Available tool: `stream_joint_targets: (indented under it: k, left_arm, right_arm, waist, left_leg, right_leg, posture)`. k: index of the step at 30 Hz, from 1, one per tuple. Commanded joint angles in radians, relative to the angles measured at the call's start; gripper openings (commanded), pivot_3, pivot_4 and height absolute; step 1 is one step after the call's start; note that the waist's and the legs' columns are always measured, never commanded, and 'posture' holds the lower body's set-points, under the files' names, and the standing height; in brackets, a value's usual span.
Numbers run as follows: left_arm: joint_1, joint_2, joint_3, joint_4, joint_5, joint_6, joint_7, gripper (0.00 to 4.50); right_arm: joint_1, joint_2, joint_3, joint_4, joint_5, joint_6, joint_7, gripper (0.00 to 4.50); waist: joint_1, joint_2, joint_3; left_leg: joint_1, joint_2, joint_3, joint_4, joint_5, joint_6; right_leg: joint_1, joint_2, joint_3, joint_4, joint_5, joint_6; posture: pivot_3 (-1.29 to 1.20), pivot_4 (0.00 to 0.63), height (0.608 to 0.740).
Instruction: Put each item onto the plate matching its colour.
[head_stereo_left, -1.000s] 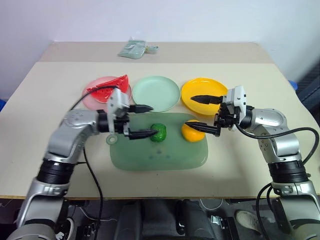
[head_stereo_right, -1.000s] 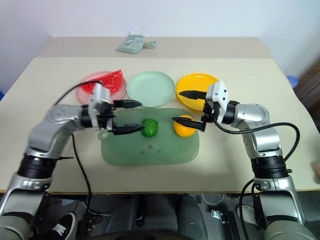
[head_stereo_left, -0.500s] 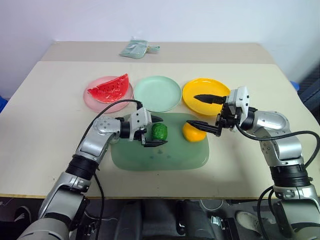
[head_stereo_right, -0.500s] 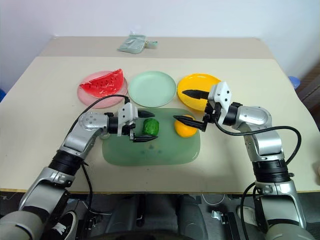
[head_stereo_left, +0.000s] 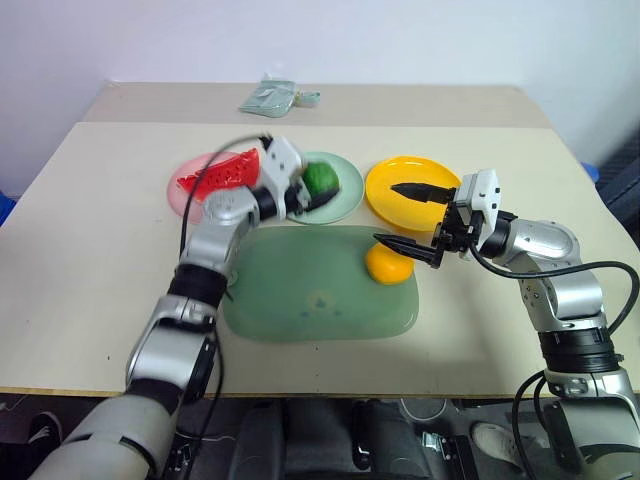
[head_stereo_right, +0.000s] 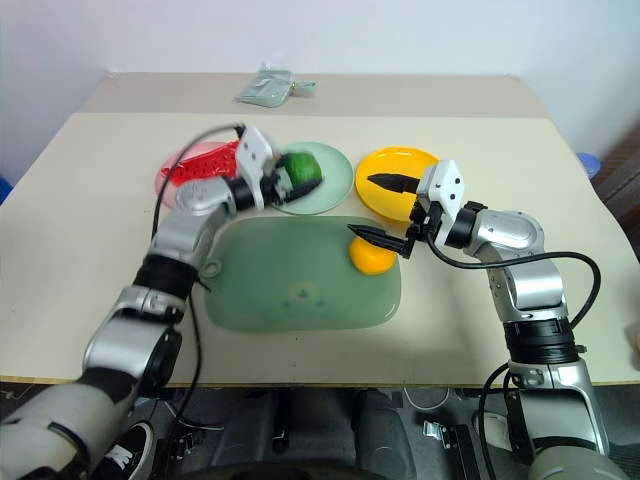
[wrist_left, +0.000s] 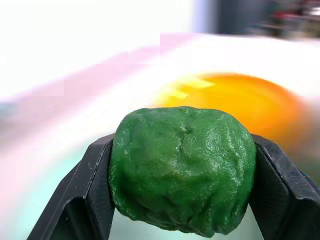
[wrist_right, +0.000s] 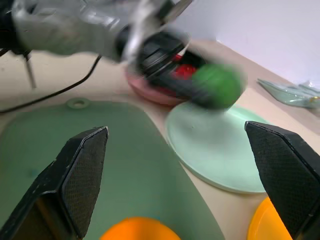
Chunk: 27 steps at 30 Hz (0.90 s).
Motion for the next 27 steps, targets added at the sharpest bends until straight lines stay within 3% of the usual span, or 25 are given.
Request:
stream_joint_targets:
  k: [1,4,8,13,18,22,25,27]
  left_arm:
    - [-0.103,-0.051,0.058,0.251,0.016,-0.071,0.145,3.22]
    - [-0.159,-0.069,0.050,0.390,0.066,-0.135,0.206,3.22]
    - [-0.197,-0.083,0.072,0.460,0.069,-0.162,0.210,4.46]
    - [-0.187,-0.048,0.080,0.397,0.056,-0.224,0.115,4.46]
    - [-0.024,0.030,0.086,0.008,-0.120,-0.078,-0.273,4.46]
    - [0.177,0.180,0.069,-0.383,-0.304,0.188,-0.551,4.46]
    - [0.310,0.284,0.072,-0.551,-0.348,0.221,-0.655,4.46]
    - [0.388,0.357,0.088,-0.638,-0.416,0.349,-0.686,4.46]
  right_arm:
    - [-0.045,0.025,0.010,0.009,-0.010,-0.025,-0.013,4.50]
    - [-0.061,0.036,0.015,0.020,-0.021,-0.036,-0.016,4.50]
    - [-0.061,0.033,0.012,0.018,-0.024,-0.036,-0.017,4.50]
    - [-0.017,0.006,0.000,-0.017,-0.010,-0.009,-0.005,4.50]
    - [0.033,-0.064,0.022,-0.033,-0.031,0.004,0.054,4.50]
    - [0.034,-0.088,0.049,-0.006,-0.061,-0.001,0.078,4.50]
    - [0.030,-0.085,0.071,0.019,-0.090,-0.017,0.082,4.50]
    - [0.024,-0.073,0.077,0.027,-0.086,-0.004,0.080,4.50]
  waist:
    - [0.001,0.000,0.000]
    - [0.001,0.000,0.000]
    - [0.003,0.000,0.000]
    - [0.004,0.000,0.000]
    - [-0.004,0.000,0.000]
    - [-0.022,0.001,0.000]
    - [-0.023,0.001,0.000]
    - [-0.021,0.001,0.000]
  left_leg:
    - [0.000,0.000,0.000,0.000,0.000,0.000]
    - [0.000,0.000,0.000,0.000,0.000,0.000]
    - [-0.001,0.000,0.001,0.000,0.000,0.000]
    - [-0.001,0.000,0.001,0.000,0.000,0.000]
    - [-0.001,0.000,0.001,0.000,0.000,-0.001]
    - [0.000,0.001,0.001,-0.001,0.001,-0.002]
    - [0.000,0.001,0.001,-0.001,0.001,-0.001]
    - [0.000,0.001,0.001,-0.001,0.001,-0.001]
  right_leg:
    - [0.000,0.000,0.000,0.000,0.000,0.000]
    - [0.000,0.000,0.000,0.000,0.000,0.000]
    - [-0.001,0.000,0.000,0.000,0.000,0.000]
    - [-0.001,0.000,0.000,0.000,0.000,0.000]
    - [-0.001,0.000,0.000,0.000,0.000,0.000]
    - [-0.001,0.000,0.001,0.001,0.000,0.000]
    - [-0.001,0.001,0.001,0.001,0.000,0.000]
    - [-0.001,0.000,0.001,0.002,0.000,0.000]
  posture:
    - [0.00,0.150,0.740]
    - [0.00,0.150,0.740]
    - [0.00,0.150,0.740]
    - [0.00,0.150,0.740]
    - [0.00,0.150,0.740]
    - [0.00,0.150,0.740]
    - [0.00,0.150,0.740]
    - [0.00,0.150,0.740]
